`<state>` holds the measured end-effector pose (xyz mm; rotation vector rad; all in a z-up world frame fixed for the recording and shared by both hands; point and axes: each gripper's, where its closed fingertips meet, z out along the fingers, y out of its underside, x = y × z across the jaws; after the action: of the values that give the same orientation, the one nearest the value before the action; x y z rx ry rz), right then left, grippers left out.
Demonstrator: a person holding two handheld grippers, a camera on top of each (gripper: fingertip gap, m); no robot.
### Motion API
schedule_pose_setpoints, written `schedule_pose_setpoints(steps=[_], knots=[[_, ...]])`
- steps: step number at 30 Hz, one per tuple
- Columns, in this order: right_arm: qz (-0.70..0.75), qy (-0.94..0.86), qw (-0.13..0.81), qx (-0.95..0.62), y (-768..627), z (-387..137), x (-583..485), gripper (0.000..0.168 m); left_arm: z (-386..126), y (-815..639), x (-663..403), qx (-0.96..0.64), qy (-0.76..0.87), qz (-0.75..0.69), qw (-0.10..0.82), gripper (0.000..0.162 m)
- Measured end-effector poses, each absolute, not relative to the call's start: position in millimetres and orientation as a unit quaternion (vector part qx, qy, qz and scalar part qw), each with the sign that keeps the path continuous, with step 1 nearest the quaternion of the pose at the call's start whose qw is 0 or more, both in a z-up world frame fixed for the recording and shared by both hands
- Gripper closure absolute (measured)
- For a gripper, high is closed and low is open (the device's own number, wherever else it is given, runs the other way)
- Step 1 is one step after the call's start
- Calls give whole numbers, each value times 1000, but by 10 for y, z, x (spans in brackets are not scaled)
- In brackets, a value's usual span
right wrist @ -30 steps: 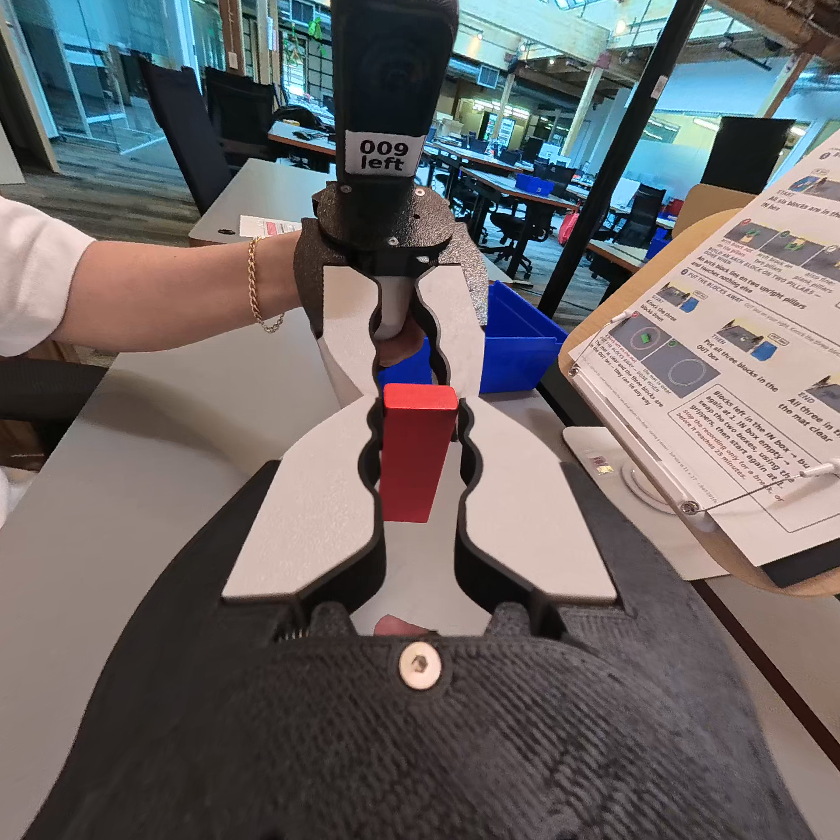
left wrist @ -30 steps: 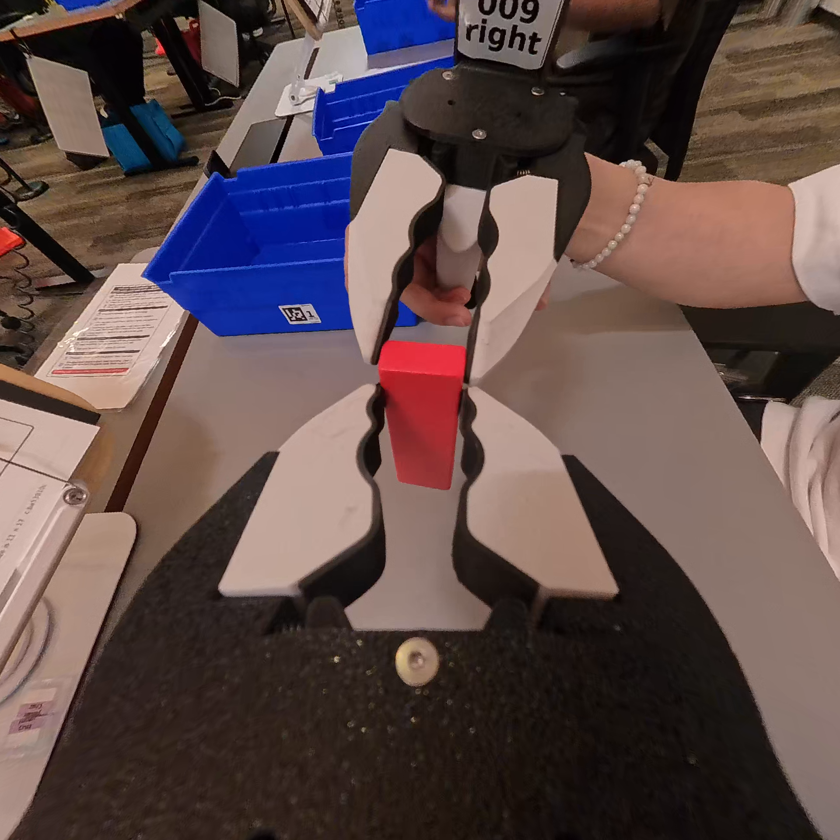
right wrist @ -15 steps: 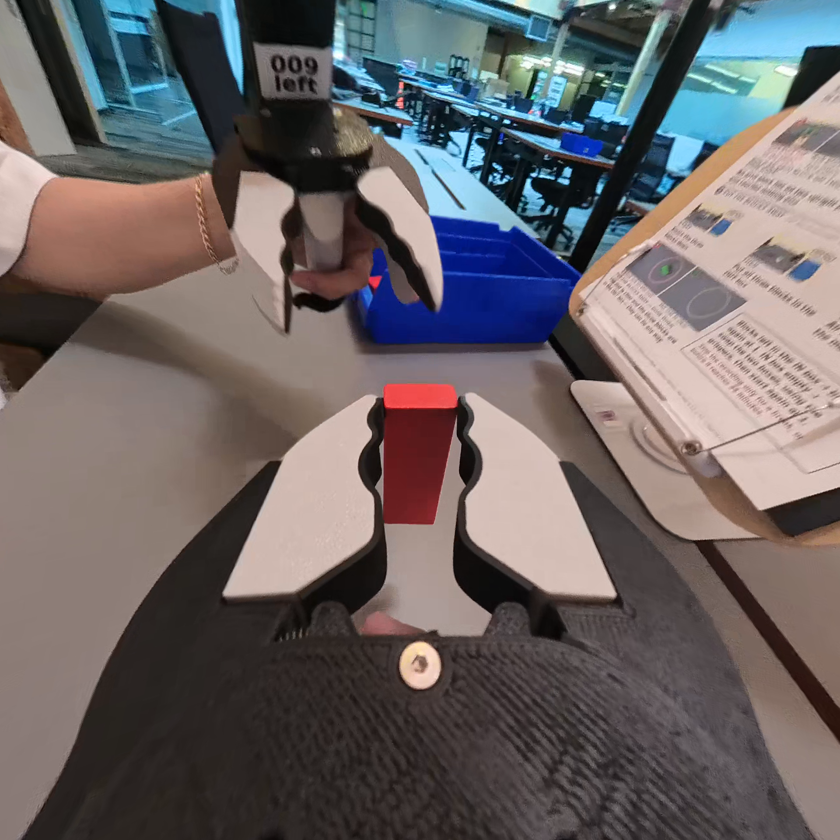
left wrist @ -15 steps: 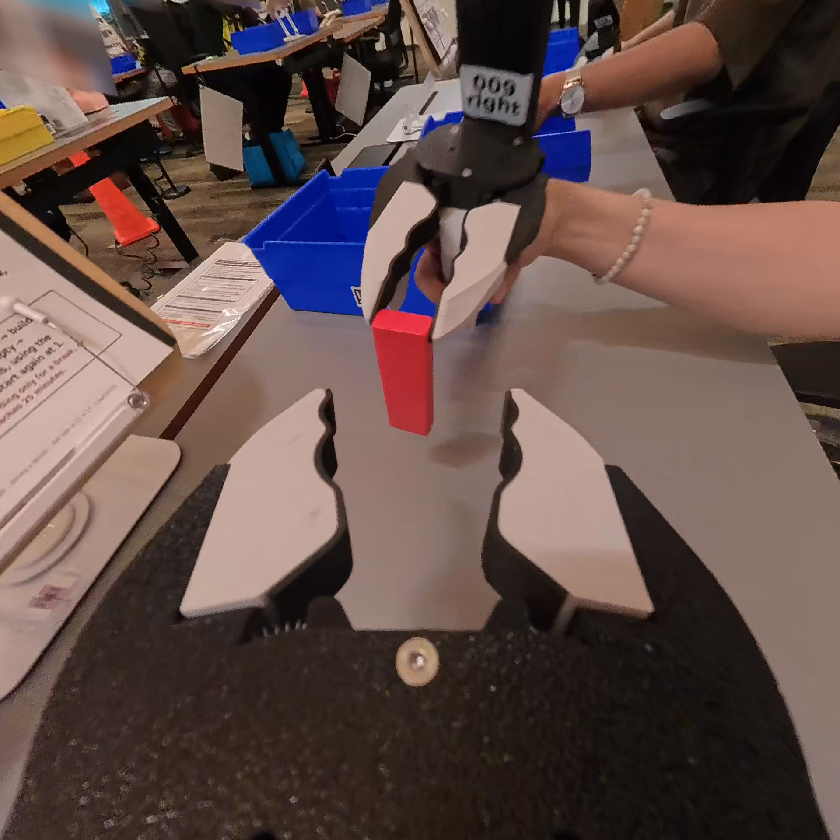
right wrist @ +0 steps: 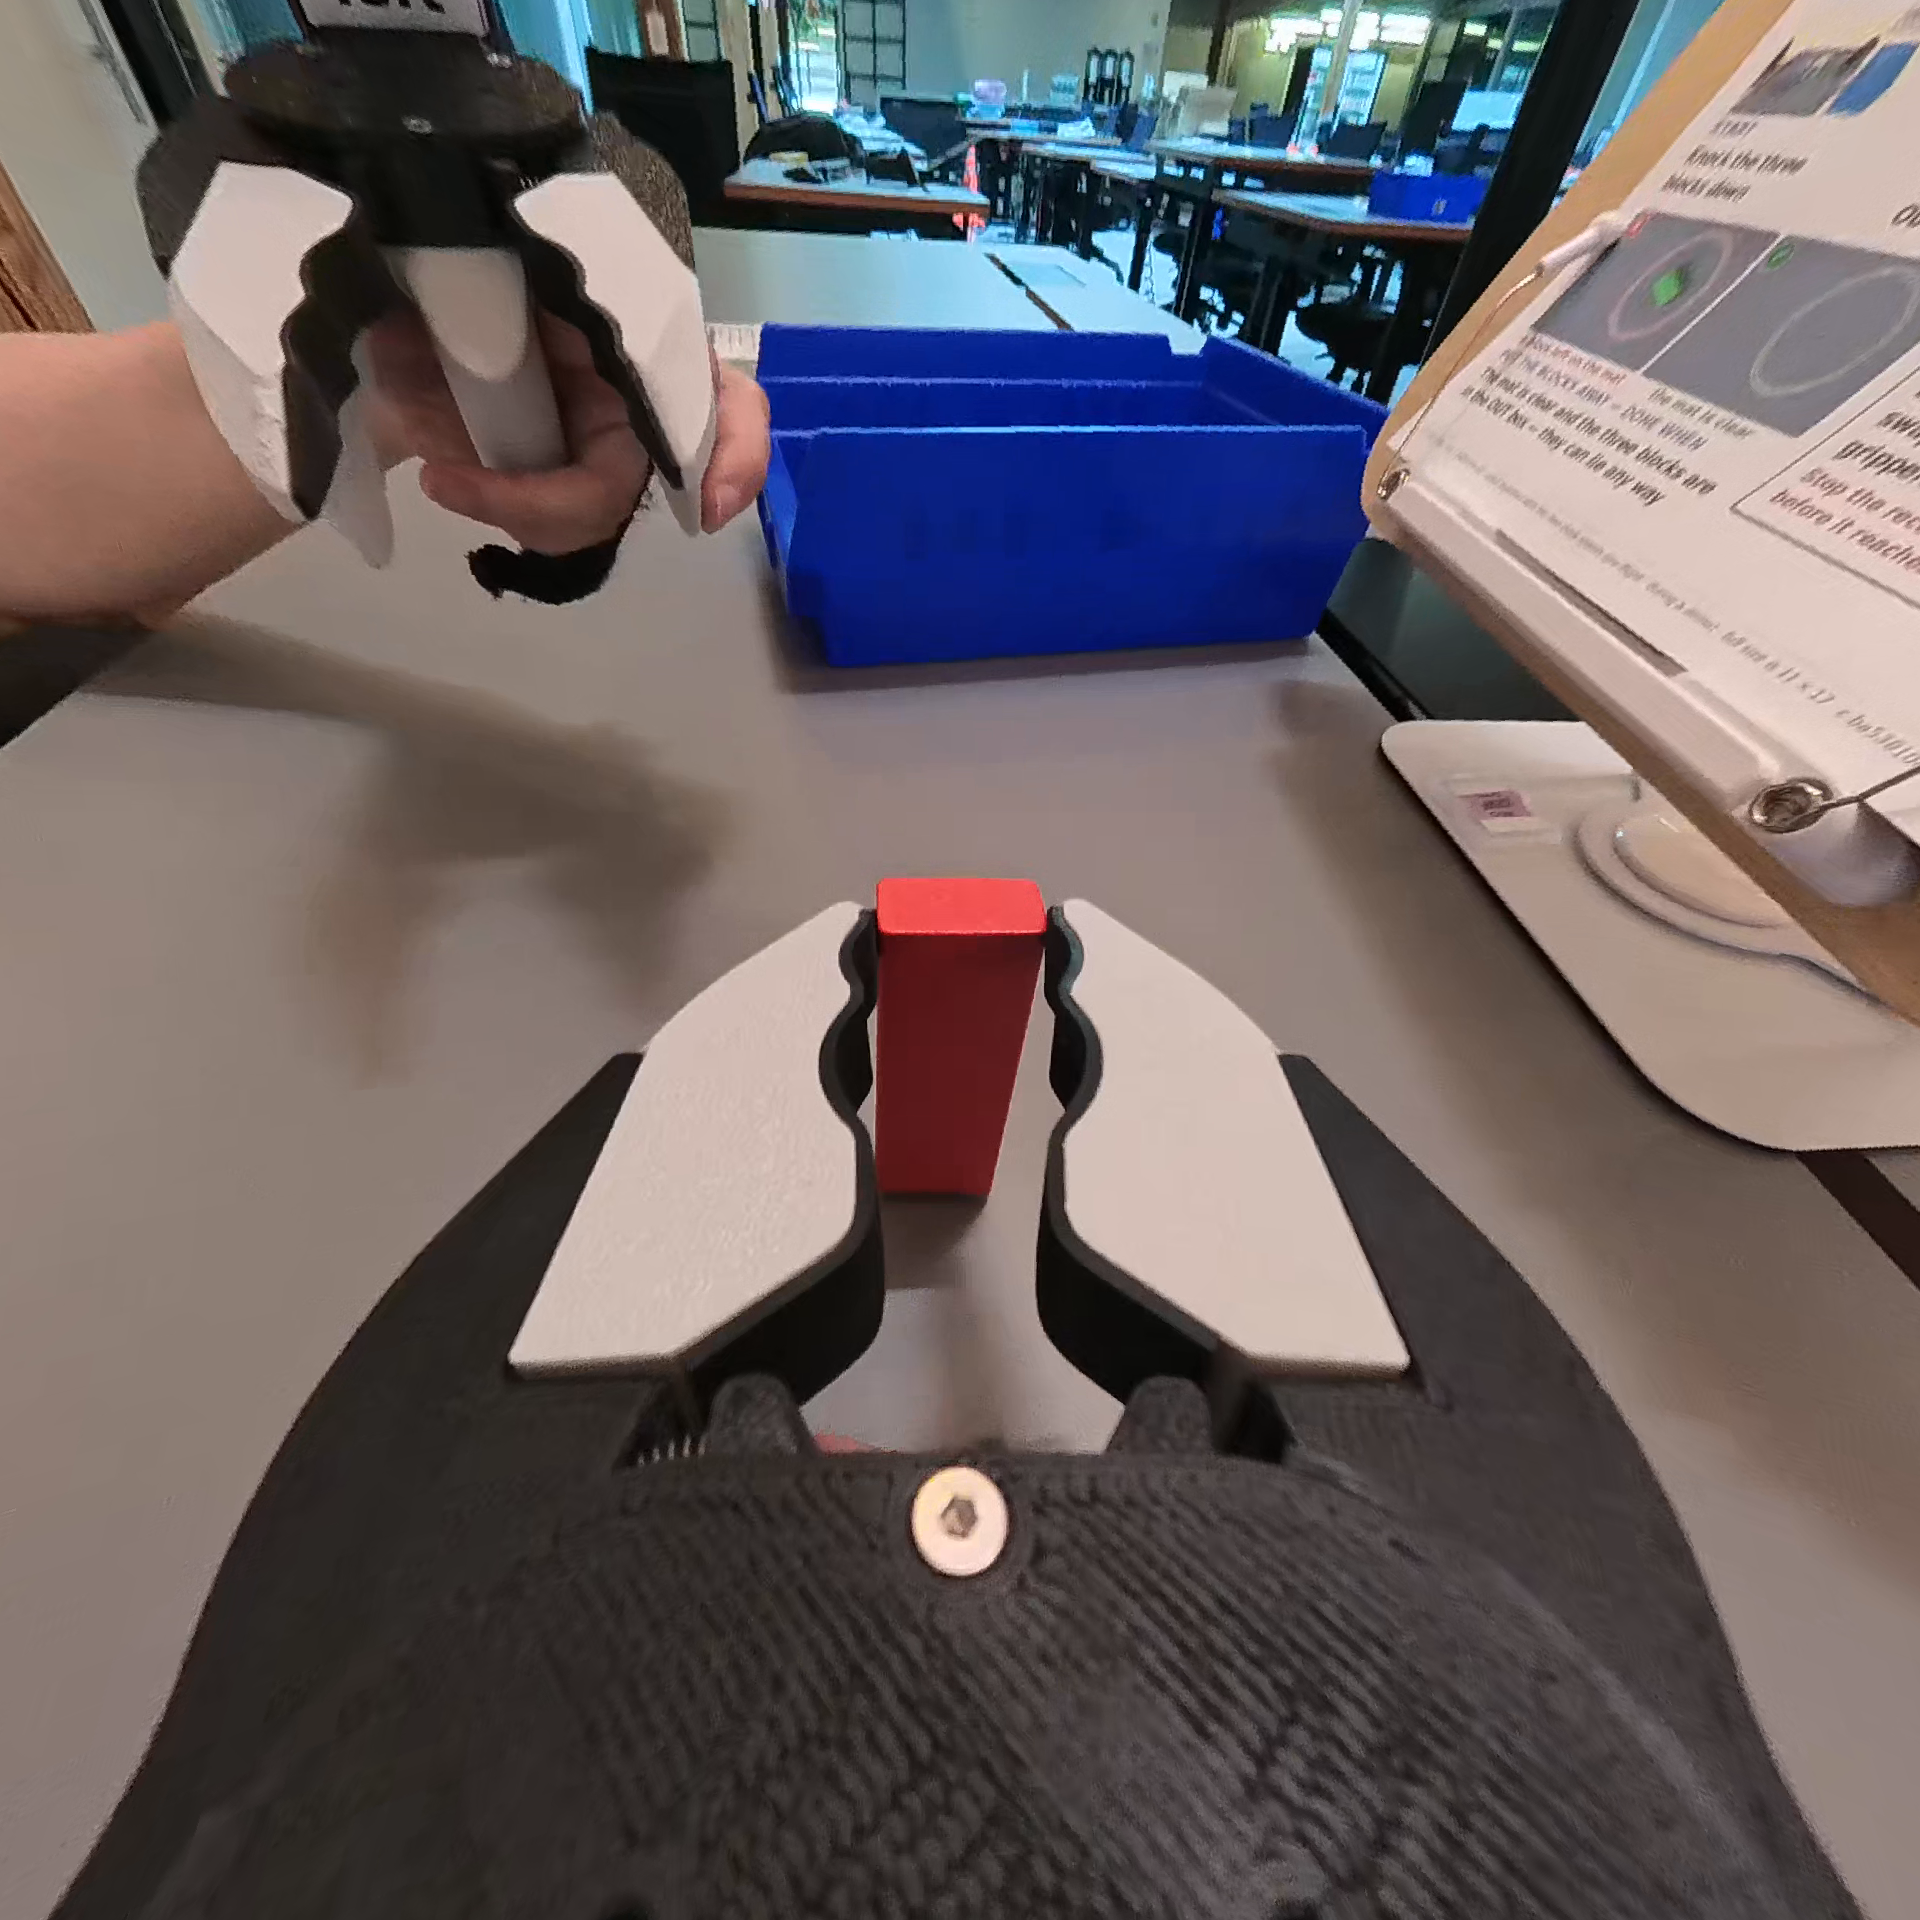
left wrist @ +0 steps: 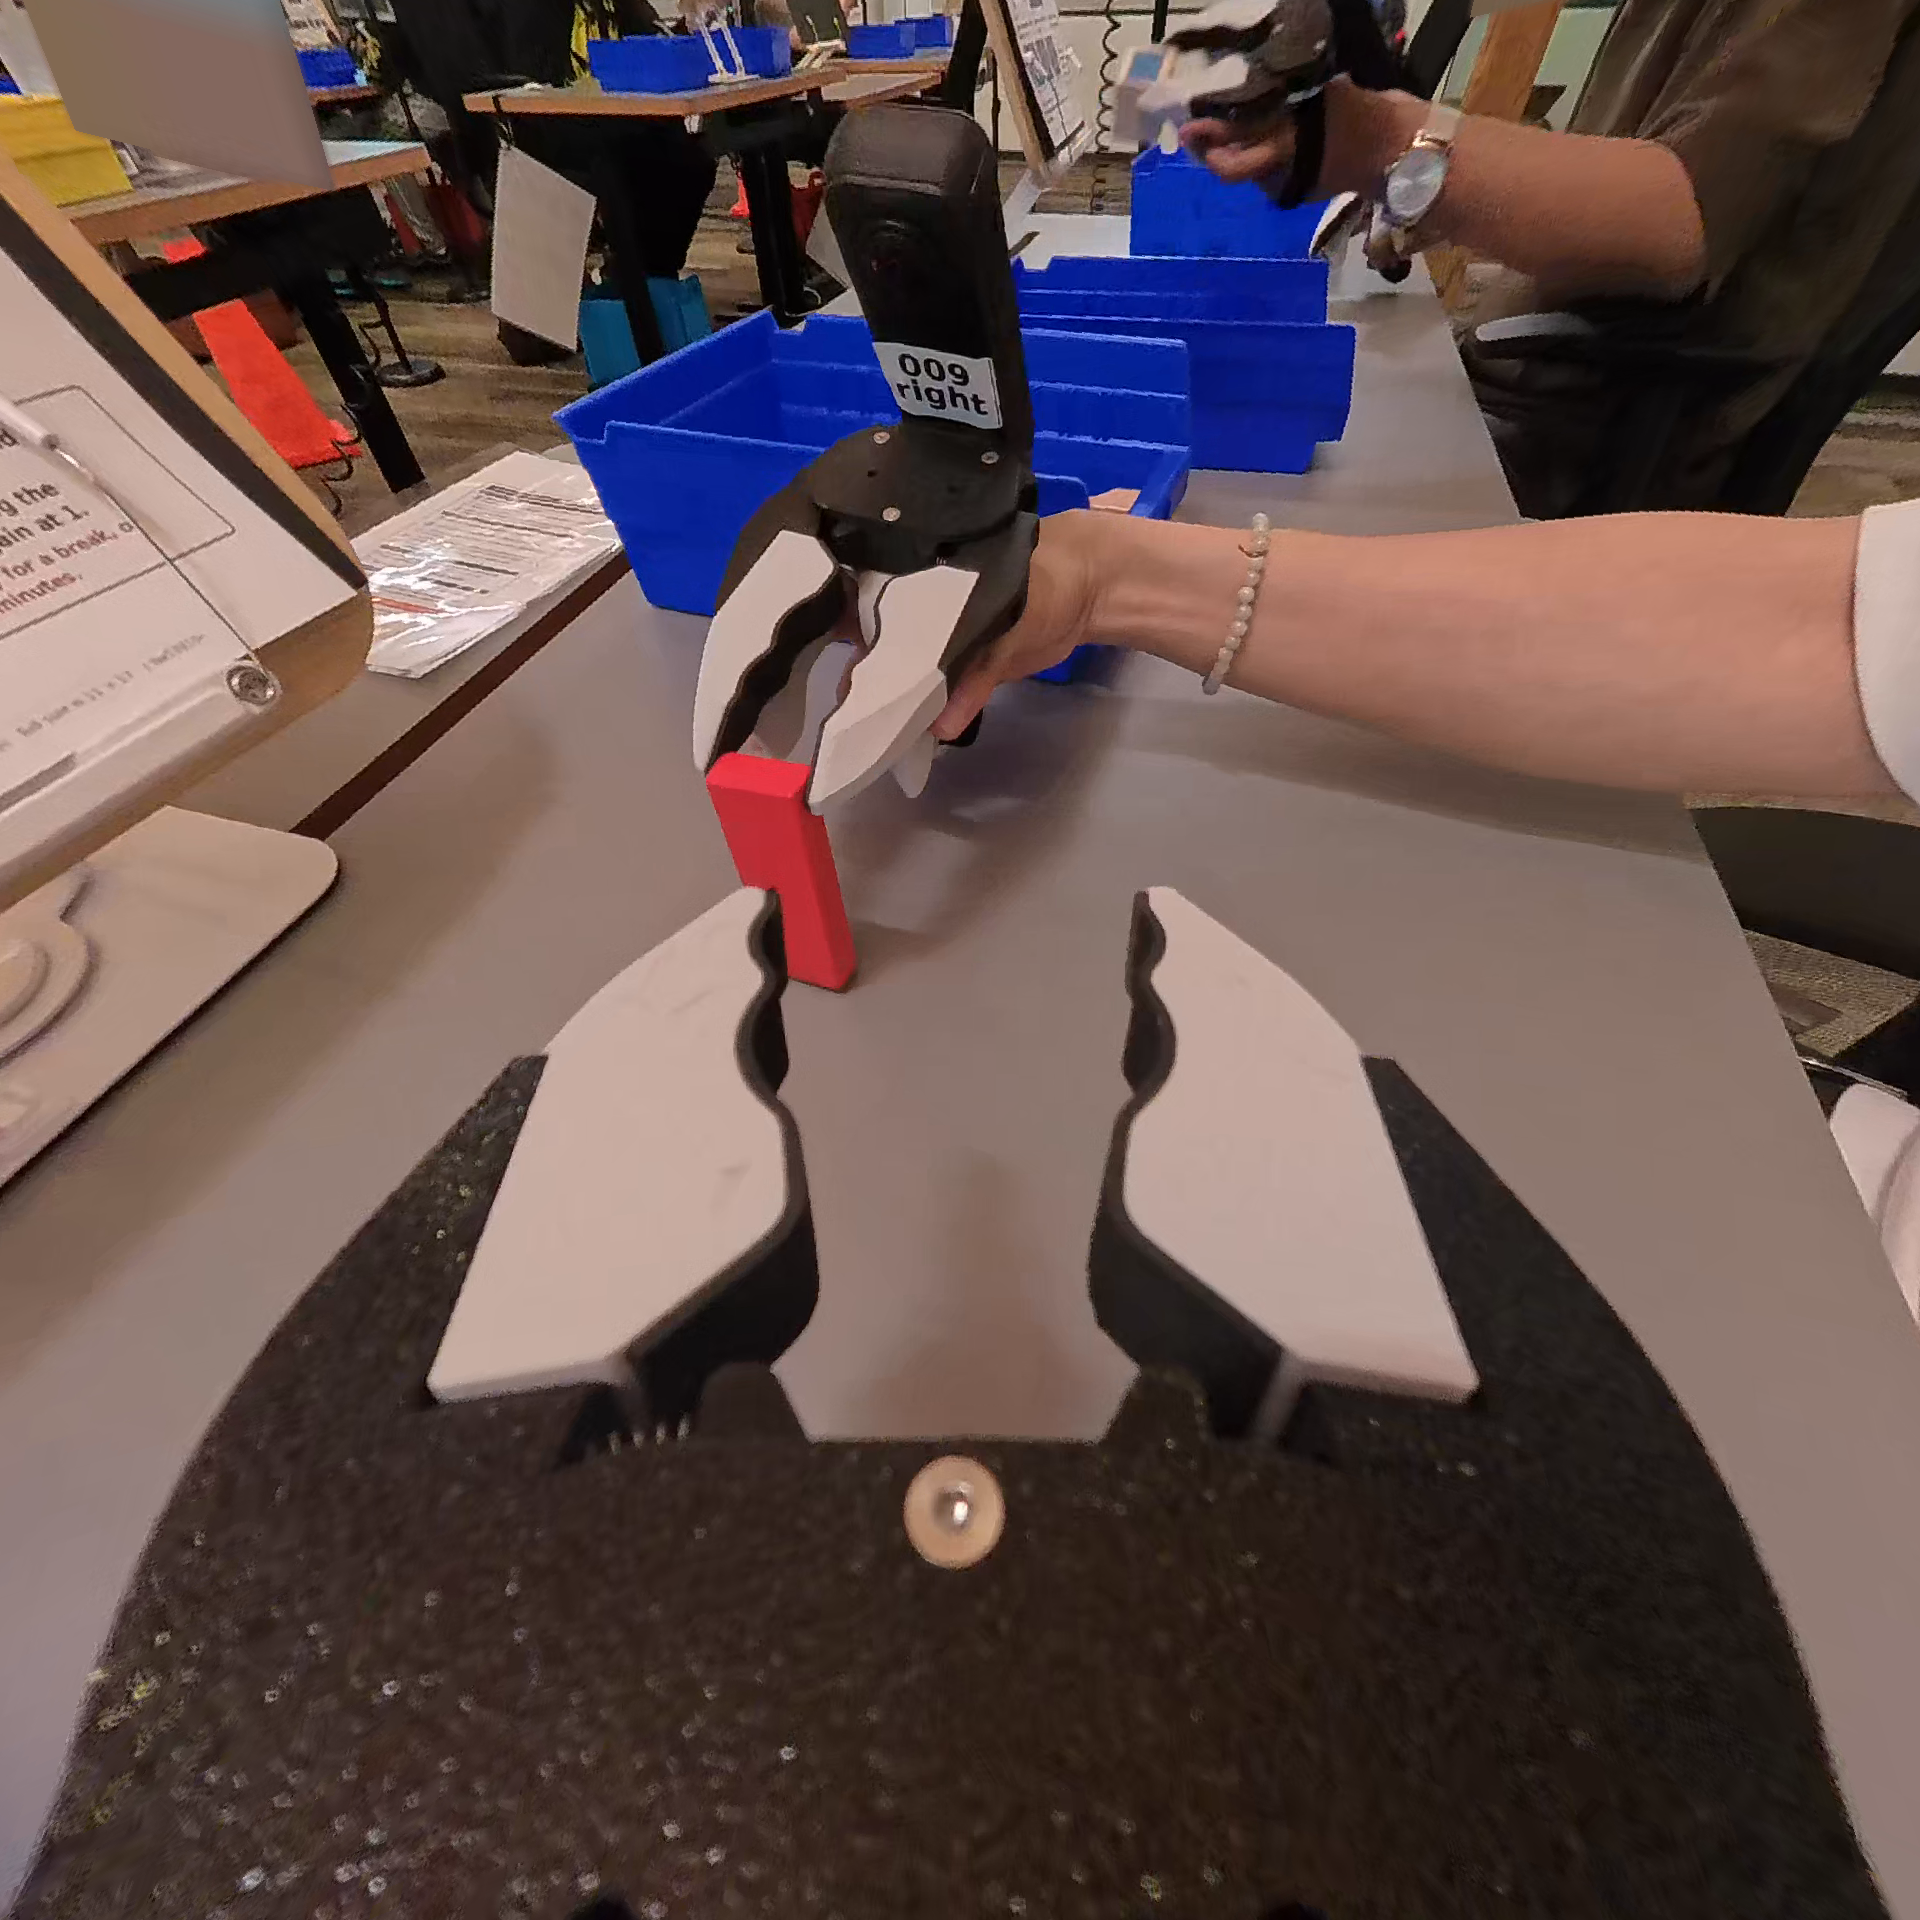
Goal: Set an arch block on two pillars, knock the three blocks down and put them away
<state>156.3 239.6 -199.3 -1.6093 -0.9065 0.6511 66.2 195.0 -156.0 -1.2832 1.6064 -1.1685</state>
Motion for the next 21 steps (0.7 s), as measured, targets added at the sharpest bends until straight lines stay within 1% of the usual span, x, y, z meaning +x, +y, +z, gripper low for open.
schedule_pose_setpoints(steps=[6, 15, 21], knots=[[272, -400, 541, -689, 2410, -2022, 1515, 137, -1599, 1957, 658, -504, 627, -463, 372, 100], [293, -378, 549, -686, 2420, -2018, 1558, 137, -1621, 1986, 653, -507, 622, -468, 371, 100], [297, -380, 539, -691, 2404, -2035, 1553, 137, -1622, 1984, 645, -507, 623, -466, 370, 100]])
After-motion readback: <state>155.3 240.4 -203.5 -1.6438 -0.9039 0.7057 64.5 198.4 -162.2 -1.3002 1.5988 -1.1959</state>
